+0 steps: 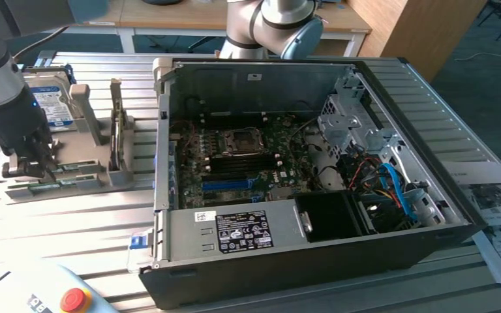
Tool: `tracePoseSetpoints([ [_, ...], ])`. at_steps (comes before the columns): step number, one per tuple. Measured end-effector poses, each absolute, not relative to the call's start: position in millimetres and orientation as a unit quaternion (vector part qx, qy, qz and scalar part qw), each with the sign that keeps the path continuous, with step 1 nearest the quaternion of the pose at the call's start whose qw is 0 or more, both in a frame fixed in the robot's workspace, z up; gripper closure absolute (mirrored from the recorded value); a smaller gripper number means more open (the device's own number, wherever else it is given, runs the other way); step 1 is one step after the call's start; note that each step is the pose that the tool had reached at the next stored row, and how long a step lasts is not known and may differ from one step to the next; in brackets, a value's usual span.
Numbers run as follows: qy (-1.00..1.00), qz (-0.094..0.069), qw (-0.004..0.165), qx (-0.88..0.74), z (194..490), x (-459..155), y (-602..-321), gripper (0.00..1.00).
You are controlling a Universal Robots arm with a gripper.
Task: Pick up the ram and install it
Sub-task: 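Pick up the ram and move it above insertion slot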
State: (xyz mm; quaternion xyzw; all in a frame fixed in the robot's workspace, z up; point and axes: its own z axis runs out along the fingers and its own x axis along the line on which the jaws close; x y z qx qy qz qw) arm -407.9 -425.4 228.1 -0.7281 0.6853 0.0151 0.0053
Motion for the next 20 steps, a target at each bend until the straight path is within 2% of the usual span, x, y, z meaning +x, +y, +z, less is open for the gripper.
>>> tracePoseSetpoints([
  [20,0.685,0.015,0.005,-0.728,228.1,-407.9,-425.4,0.69],
])
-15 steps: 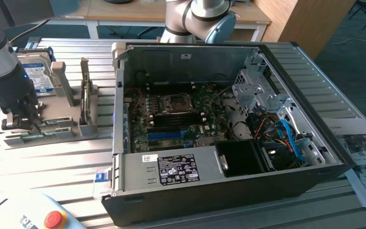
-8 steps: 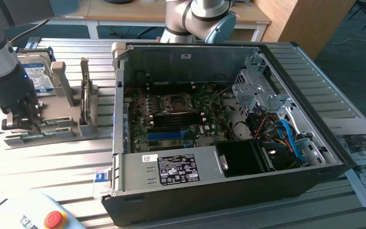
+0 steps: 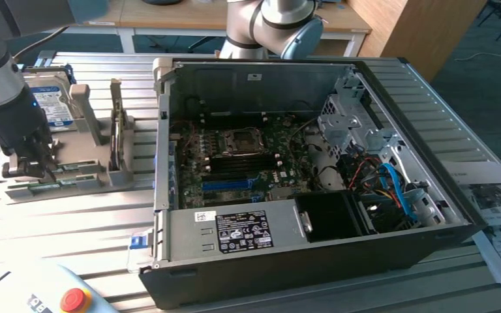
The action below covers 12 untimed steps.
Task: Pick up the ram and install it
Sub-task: 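Pick up the ram and move it above insertion slot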
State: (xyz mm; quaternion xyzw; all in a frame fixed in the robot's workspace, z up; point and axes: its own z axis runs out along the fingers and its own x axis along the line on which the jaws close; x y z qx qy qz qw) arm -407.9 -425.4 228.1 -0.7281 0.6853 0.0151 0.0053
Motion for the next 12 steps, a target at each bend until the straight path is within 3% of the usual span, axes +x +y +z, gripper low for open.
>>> tracePoseSetpoints([
  [12,0.685,0.015,0.005,-0.728,228.1,-407.9,-425.4,0.69],
])
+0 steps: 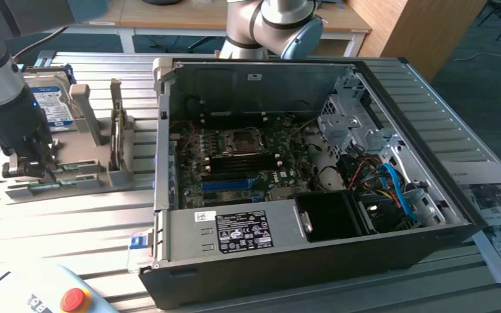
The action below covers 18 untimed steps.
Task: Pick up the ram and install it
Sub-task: 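Pick up the ram and move it above insertion slot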
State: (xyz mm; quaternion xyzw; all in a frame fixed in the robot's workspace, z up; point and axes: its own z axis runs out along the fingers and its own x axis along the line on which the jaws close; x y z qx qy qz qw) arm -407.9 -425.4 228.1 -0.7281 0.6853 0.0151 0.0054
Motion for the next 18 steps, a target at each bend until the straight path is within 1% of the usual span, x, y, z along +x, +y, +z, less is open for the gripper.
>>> tracePoseSetpoints([
  [8,0.685,0.015,0.006,-0.728,227.9,-407.9,-424.9,0.69],
  [9,0.685,0.014,0.006,-0.728,228.0,-407.9,-424.9,0.71],
  [11,0.685,0.014,0.006,-0.728,228.0,-407.9,-424.9,0.71],
  [12,0.685,0.014,0.006,-0.728,228.1,-407.9,-424.9,0.77],
  [18,0.685,0.014,0.006,-0.728,228.1,-404.7,-424.9,0.77],
])
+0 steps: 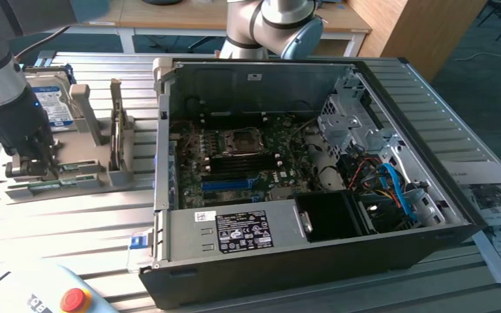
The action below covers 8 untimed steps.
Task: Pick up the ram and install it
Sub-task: 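Pick up the ram and move it above insertion slot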
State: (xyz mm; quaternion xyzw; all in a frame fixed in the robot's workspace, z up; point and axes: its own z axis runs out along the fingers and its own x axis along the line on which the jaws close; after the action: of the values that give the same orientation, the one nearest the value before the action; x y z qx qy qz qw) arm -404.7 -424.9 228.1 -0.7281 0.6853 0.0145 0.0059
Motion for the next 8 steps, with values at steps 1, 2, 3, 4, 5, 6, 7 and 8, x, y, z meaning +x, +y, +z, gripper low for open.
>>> tracePoseSetpoints([
  [1,0.685,0.015,0.006,-0.728,228.1,-403.7,-424.9,0.77],
  [2,0.685,0.014,0.006,-0.728,228.1,-402.5,-424.9,0.77],
  [3,0.685,0.014,0.006,-0.728,228.1,-400.9,-425.0,0.77],
  [4,0.685,0.015,0.006,-0.728,228.1,-398.9,-424.9,0.77],
  [5,0.685,0.015,0.006,-0.728,228.0,-396.9,-424.9,0.77],
  [6,0.685,0.015,0.006,-0.728,228.0,-395.7,-424.9,0.77],
  [7,0.685,0.015,0.006,-0.728,228.1,-395.6,-424.9,0.77],
  [8,0.685,0.015,0.006,-0.728,228.1,-395.6,-424.9,0.77],
])
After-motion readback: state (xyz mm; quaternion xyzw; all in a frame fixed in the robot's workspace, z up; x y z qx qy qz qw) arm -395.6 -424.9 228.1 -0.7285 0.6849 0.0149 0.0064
